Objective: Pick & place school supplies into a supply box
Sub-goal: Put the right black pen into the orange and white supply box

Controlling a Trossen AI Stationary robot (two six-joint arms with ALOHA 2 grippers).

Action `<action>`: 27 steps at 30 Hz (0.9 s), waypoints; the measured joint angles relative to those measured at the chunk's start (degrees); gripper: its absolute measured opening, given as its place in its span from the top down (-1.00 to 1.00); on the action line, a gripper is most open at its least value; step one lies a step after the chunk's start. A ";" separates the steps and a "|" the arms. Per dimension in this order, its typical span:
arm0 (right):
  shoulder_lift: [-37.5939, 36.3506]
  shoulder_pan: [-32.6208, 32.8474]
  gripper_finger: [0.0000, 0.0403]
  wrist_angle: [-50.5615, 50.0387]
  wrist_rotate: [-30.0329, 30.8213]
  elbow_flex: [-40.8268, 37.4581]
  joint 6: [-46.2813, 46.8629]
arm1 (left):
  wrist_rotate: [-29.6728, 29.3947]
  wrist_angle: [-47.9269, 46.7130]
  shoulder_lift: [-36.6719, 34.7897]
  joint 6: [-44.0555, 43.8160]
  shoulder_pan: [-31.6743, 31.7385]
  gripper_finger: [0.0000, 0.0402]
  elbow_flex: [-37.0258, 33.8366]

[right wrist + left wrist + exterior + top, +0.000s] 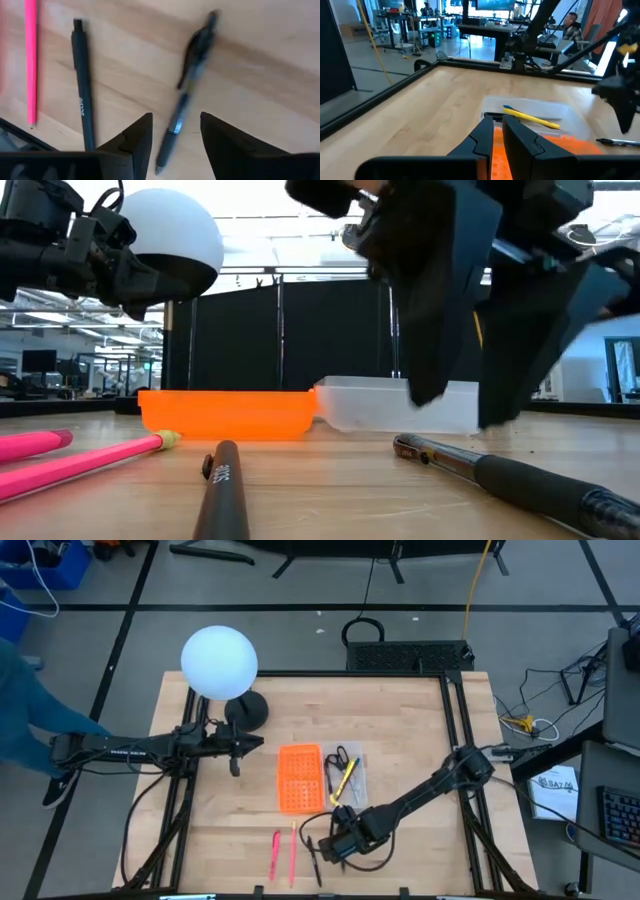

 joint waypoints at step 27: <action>6.21 -0.96 0.93 -5.55 -8.92 -3.82 -10.61 | 0.07 0.58 0.00 -0.26 0.00 0.76 0.00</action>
